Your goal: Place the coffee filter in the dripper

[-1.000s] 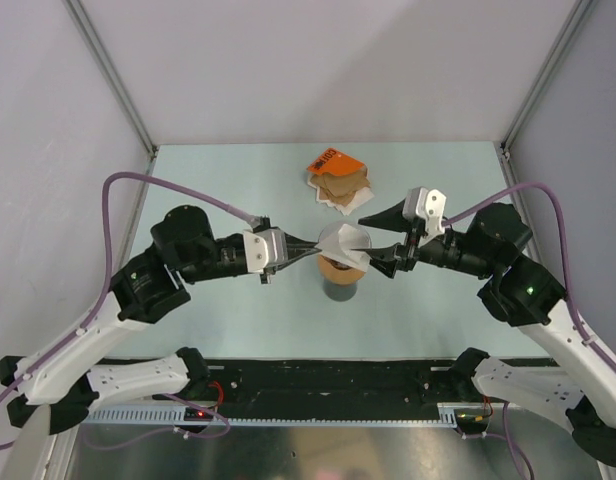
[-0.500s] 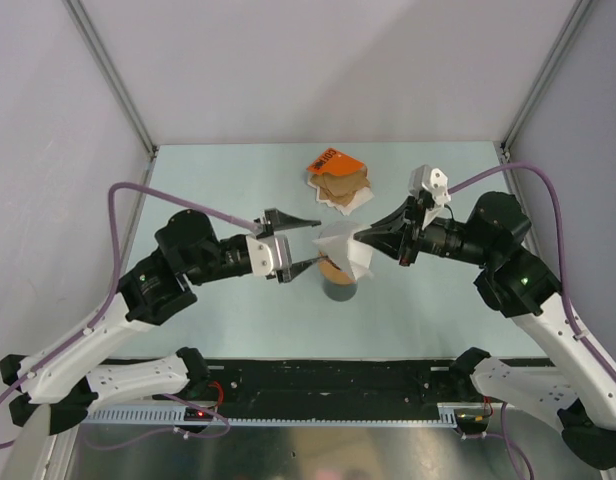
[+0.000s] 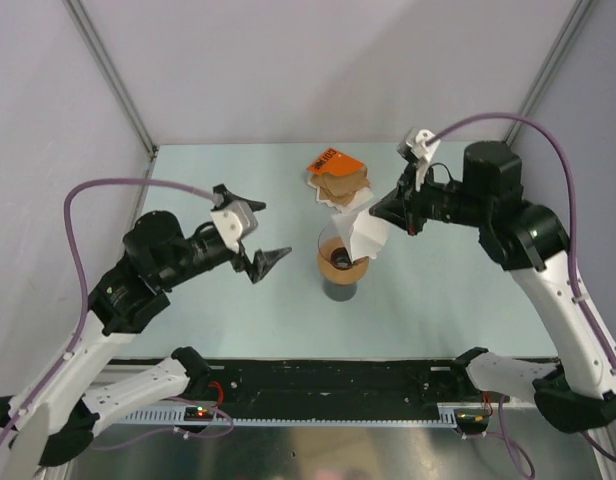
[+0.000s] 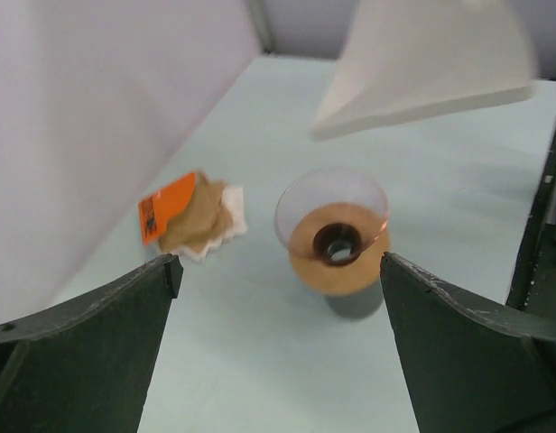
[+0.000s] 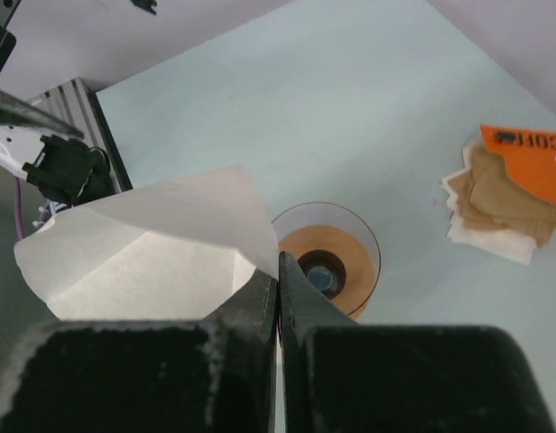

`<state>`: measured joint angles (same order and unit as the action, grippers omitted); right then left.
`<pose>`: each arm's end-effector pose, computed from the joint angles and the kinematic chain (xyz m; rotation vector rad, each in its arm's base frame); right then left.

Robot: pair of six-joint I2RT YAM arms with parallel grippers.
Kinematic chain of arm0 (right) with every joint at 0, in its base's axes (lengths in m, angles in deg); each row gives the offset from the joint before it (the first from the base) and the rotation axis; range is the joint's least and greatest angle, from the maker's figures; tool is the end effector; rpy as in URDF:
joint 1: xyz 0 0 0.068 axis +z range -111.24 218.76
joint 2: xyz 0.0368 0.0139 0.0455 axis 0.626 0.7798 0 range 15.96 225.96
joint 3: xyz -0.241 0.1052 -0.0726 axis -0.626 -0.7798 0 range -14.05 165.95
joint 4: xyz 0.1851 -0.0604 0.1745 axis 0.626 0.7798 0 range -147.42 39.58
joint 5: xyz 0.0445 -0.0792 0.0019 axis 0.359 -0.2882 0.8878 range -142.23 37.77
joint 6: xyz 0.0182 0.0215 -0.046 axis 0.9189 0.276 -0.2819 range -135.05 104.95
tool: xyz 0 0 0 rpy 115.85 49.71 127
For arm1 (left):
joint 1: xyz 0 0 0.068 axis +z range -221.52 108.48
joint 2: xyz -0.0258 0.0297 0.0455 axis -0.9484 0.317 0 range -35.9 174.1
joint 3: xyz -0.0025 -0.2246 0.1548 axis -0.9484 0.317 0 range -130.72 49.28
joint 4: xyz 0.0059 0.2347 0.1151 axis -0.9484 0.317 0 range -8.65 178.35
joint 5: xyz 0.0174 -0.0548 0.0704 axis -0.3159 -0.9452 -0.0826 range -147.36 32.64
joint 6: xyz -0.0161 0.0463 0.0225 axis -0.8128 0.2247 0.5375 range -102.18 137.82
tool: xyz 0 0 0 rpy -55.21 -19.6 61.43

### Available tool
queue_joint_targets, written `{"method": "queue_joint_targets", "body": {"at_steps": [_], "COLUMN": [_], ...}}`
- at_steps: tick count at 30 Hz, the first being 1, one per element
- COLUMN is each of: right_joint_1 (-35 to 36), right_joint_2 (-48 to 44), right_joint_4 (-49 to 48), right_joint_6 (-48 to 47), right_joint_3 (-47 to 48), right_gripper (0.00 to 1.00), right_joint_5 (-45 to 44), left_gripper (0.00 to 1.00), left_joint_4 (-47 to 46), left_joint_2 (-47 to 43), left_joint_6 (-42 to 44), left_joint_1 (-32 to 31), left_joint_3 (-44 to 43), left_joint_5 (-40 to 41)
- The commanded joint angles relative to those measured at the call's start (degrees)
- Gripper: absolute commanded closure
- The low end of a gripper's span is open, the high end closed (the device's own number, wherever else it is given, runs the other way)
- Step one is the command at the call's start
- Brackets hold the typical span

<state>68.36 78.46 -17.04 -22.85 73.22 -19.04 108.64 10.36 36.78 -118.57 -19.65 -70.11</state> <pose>0.1603 0.1134 0.4768 -0.9764 1.5969 0.7963 0.0956 -0.1143 0.4453 1.0542 1.3068 -0.5550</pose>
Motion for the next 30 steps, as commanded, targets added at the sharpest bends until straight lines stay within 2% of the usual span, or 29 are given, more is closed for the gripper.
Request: {"method": "queue_joint_targets", "body": {"at_steps": [1,4,8,24,26,29,30], "right_joint_1": [0.22,1.81,3.76,4.88,4.64,4.26,4.03], "right_joint_2": [8.04,13.48,18.87,35.14,36.81,38.34,38.46], "right_joint_4": [23.09,31.34,37.08,40.23,40.92,41.81,41.98], "right_joint_6": [-4.23,-5.97,-7.59,-7.67,-8.0,-8.01,-8.02], "right_joint_3": [11.21,17.07,21.17,28.41,29.24,31.45,32.39], "right_gripper": [1.0,1.0,1.0,1.0,0.83,0.49,0.42], "right_joint_5": [-4.23,-7.11,-10.22,-15.24,-14.53,-13.76,-13.68], "left_gripper": [0.0,0.0,0.0,0.0,0.0,0.0,0.0], "left_joint_4": [4.85,5.86,6.05,5.98,6.01,6.02,6.07], "left_joint_2": [2.88,5.17,6.96,3.55,3.04,2.53,2.26], "left_joint_6": [-12.62,-18.43,-23.45,-25.9,-25.84,-26.18,-26.39], "left_joint_1": [10.0,15.05,18.42,20.95,21.12,22.0,22.39], "left_joint_3": [-2.56,-3.68,-4.01,0.93,1.59,2.41,2.58], "left_joint_5": [-5.22,-8.31,-11.52,-10.9,-10.37,-10.36,-10.49]}}
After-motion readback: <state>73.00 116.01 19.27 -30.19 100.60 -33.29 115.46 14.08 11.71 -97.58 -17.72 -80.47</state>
